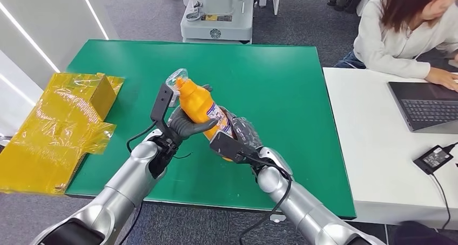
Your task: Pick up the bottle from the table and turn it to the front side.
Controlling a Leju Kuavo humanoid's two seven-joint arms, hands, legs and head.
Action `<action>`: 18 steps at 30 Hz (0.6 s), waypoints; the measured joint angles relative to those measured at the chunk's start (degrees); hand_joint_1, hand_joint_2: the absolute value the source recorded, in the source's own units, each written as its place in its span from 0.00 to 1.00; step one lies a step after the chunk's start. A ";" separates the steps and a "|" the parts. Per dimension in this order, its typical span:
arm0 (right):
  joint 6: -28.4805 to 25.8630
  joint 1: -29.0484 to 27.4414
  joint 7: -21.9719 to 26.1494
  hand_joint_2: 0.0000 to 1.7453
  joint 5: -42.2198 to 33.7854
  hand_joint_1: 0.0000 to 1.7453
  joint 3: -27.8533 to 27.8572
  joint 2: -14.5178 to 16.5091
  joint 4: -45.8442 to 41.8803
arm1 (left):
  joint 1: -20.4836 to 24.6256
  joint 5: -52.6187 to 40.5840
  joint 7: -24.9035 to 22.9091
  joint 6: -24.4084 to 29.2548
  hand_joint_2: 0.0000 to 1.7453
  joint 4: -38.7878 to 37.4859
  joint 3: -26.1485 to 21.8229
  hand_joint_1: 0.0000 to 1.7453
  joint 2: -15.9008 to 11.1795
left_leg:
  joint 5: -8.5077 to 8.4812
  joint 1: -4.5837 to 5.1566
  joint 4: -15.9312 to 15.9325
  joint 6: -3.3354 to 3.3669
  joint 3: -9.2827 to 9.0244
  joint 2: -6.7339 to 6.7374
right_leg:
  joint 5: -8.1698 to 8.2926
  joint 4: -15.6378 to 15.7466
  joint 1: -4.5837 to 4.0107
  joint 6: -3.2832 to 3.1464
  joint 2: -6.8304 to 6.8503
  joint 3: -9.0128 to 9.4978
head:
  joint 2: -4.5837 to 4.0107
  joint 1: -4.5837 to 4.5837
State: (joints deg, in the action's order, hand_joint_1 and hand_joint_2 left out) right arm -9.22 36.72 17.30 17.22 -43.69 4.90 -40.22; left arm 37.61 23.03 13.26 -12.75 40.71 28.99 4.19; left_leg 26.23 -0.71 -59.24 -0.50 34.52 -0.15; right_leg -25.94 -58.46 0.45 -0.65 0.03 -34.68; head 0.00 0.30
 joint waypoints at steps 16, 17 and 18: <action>-0.76 -1.25 -0.82 1.00 1.76 1.00 -0.10 -0.53 -0.13 | -0.40 4.79 0.81 0.27 1.00 -1.09 -3.96 1.00 1.15 | 0.00 0.00 -0.01 0.00 0.01 0.00 | 0.00 0.02 0.01 0.00 -0.01 -0.03 | 0.00 0.00; -0.87 -1.34 -0.77 1.00 1.93 1.00 -0.09 -0.53 -0.21 | -0.58 5.20 0.68 0.30 1.00 -0.80 -4.35 1.00 1.21 | 0.00 0.00 -0.01 0.00 0.02 0.00 | 0.00 0.01 0.01 0.00 -0.01 -0.03 | 0.00 0.00; -0.94 -1.44 -0.73 1.00 2.09 1.00 -0.09 -0.53 -0.31 | -0.69 5.45 0.58 0.32 1.00 -0.60 -4.68 1.00 1.24 | 0.00 0.00 -0.01 0.00 0.02 0.00 | 0.00 0.01 0.01 0.00 -0.01 -0.04 | 0.00 0.00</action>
State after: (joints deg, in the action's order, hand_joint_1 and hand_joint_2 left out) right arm -10.16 35.28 16.57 19.31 -43.78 4.37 -40.53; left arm 36.92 28.48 13.84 -12.43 40.11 24.31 5.43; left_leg 26.23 -0.71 -59.25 -0.50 34.54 -0.15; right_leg -25.94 -58.45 0.46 -0.65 0.02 -34.72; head 0.00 0.30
